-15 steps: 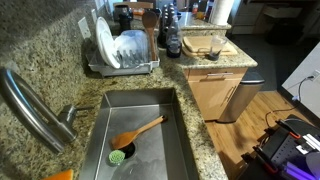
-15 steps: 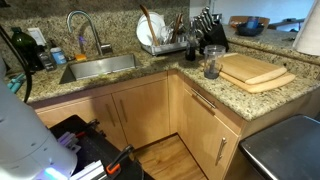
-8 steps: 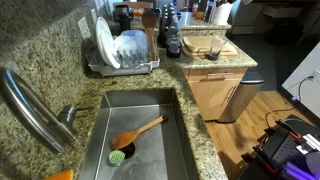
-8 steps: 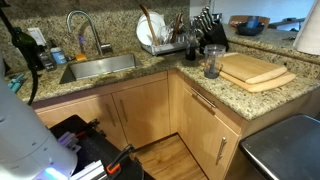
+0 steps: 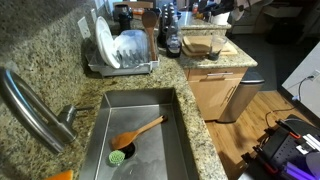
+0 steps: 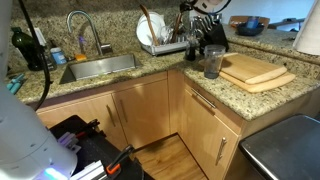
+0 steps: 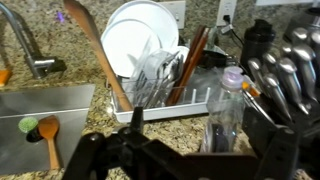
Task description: Move the dish soap closer to the sink
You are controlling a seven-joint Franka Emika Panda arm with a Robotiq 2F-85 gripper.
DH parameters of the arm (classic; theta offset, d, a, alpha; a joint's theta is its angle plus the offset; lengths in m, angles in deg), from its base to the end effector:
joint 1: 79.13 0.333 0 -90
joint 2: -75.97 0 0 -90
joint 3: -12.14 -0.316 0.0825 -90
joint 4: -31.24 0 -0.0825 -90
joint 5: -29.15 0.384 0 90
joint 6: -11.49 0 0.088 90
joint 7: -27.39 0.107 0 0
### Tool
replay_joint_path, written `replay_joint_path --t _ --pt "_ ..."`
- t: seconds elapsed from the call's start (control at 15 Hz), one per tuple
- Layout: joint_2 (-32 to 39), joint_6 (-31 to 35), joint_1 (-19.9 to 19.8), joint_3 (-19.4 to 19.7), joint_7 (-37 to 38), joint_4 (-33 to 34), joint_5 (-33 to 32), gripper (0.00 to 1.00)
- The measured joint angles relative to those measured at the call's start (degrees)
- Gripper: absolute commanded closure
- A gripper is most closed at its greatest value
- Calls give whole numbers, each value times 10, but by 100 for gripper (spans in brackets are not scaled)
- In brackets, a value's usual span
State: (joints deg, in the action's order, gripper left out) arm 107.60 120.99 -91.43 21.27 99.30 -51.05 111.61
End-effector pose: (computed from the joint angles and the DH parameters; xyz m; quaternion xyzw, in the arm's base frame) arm 0.7074 -0.1753 0.4197 -0.3646 0.7273 0.2690 0.5155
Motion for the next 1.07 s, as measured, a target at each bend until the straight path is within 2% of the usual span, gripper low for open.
replay_joint_path --t 0.13,0.4,0.73,1.07 --pt "24 26 1 -5 7 7 16 0" --pt "29 36 4 -9 10 9 9 0" --pt "79 138 29 -27 5 14 13 0" --pt "100 151 43 -37 0 25 12 0"
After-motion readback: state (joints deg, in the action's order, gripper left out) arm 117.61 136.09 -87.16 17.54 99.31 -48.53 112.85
